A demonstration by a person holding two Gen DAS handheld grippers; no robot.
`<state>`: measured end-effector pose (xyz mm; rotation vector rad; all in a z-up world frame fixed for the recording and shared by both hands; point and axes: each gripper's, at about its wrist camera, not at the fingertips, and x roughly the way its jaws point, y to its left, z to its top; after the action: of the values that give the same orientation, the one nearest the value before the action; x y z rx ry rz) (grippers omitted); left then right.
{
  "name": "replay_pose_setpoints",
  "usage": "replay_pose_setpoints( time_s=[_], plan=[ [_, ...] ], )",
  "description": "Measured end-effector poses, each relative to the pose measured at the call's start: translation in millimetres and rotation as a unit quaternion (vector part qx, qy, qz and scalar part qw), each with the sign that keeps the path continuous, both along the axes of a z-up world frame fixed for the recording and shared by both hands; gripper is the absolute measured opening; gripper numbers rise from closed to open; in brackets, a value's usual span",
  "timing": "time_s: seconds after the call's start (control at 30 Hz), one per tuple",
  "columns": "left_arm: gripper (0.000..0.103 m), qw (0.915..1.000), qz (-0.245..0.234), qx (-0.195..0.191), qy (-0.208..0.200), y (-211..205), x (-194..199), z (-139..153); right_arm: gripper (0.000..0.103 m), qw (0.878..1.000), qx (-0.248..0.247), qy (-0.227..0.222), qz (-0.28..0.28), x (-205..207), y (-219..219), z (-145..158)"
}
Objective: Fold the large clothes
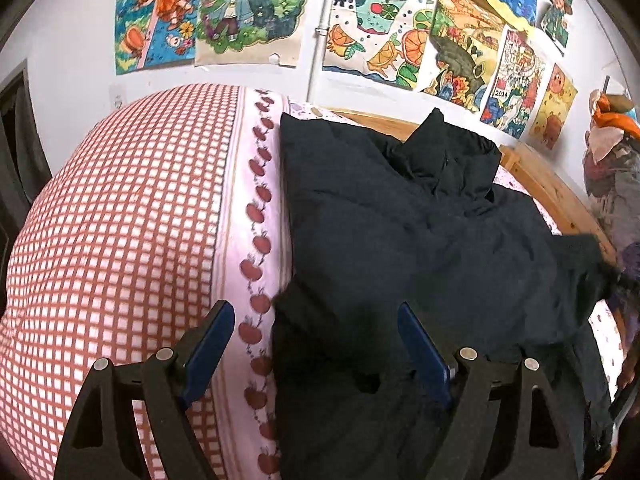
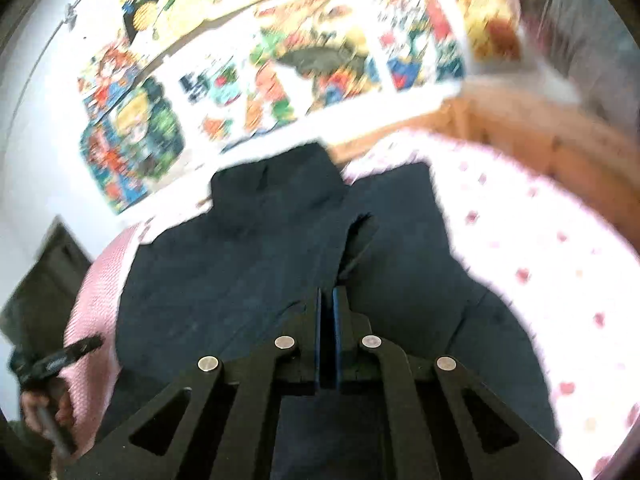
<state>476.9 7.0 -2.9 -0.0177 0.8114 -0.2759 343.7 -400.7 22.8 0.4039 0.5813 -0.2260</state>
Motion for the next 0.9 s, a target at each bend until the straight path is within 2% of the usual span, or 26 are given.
replay_pose_setpoints(
  time_s=[0.13, 0.3, 0.37, 0.43, 0.5, 0.57, 0.67, 0.77, 0.9],
  plan=[
    [0.083, 1.0000, 0.004, 0.006, 0.000, -14.8, 11.3, -0.5, 0.005, 0.998, -0.031, 0.043, -0.032, 23.6, -17.0, -10.5],
    [0.083, 0.9995, -0.011, 0.021, -0.020, -42.2, 22.4, 1.6, 0.007, 0.990, -0.095, 0.096, -0.046, 42.0, -7.2, -27.1],
    [0.083, 0.9982, -0.027, 0.037, -0.040, -59.6, 24.3, 2.0, 0.022, 0.988, -0.122, 0.090, -0.041, 43.8, 3.4, -24.5],
    [0.083, 0.9964, -0.045, 0.046, -0.054, -73.6, 22.7, 1.1, 0.061, 0.989, -0.131, 0.069, -0.021, 46.0, 13.2, -20.8],
    [0.083, 0.9942, -0.068, 0.053, -0.065, -88.6, 21.2, -2.0, 0.063, 0.988, -0.141, 0.059, 0.002, 46.1, 24.8, -20.0],
    [0.083, 0.9903, -0.093, 0.075, -0.072, -108.4, 20.5, -11.4, 0.063, 0.985, -0.154, 0.067, 0.032, 55.6, 36.8, -25.2],
    [0.083, 0.9843, -0.113, 0.118, -0.068, -128.3, 22.1, -27.9, 0.063, 0.981, -0.147, 0.100, 0.071, 72.6, 47.4, -43.6],
    [0.085, 0.9797, -0.115, 0.152, -0.062, -138.1, 24.9, -43.7, 0.064, 0.975, -0.140, 0.149, 0.087, 87.6, 50.7, -70.2],
    [0.088, 0.9791, -0.106, 0.167, -0.048, -139.5, 30.2, -63.1, 0.067, 0.979, -0.110, 0.151, 0.086, 89.3, 45.8, -92.7]
  ],
)
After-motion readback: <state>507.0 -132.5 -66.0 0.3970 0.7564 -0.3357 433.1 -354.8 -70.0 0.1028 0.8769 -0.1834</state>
